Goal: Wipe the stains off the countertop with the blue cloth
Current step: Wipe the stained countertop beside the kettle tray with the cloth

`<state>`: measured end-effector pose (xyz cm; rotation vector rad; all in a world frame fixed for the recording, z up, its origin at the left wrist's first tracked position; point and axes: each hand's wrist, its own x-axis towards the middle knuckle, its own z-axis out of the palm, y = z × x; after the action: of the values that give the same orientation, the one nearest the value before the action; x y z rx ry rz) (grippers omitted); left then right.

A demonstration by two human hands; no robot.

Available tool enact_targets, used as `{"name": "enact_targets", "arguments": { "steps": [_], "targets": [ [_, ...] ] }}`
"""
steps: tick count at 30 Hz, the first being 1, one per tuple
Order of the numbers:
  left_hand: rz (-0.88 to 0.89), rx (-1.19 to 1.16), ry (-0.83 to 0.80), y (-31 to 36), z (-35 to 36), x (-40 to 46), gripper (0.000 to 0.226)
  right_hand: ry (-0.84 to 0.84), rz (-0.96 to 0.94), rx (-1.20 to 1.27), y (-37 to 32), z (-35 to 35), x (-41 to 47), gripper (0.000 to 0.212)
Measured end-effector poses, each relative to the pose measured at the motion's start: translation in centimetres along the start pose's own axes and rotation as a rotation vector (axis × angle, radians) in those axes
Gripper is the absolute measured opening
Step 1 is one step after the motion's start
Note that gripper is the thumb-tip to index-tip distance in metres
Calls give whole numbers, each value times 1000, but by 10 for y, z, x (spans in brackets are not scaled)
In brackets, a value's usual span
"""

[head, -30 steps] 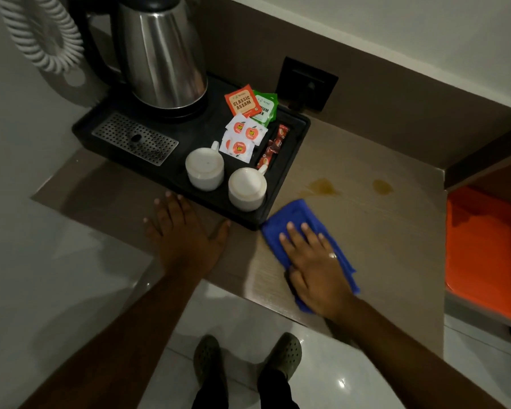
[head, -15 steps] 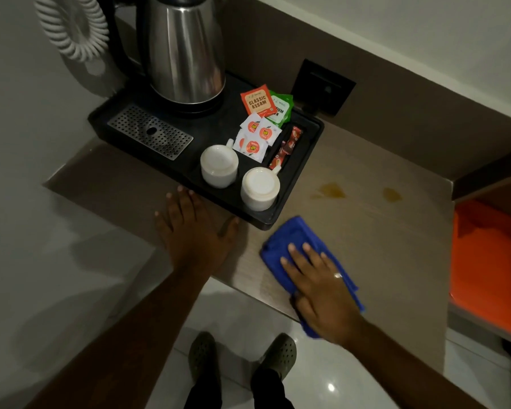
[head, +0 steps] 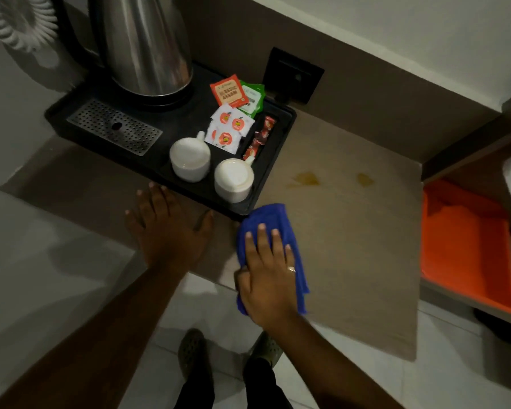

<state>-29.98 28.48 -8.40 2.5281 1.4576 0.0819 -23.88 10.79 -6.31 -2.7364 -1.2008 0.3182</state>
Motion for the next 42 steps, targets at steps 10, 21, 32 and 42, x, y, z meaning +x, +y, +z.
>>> {"name": "enact_targets", "arguments": {
  "steps": [10,21,32,42],
  "targets": [
    [-2,-18,-13,3,-7,-2,105,110,489,99,191,-44,-80,67],
    [4,0,-10,0,0,0,107,32,90,-4,41,-3,-25,67],
    [-12,-9,-54,4,-7,-2,108,134,575,84,189,-49,-44,64],
    [-21,43,-71,3,-6,1,109,78,289,105,207,-55,-10,63]
  ]
}}
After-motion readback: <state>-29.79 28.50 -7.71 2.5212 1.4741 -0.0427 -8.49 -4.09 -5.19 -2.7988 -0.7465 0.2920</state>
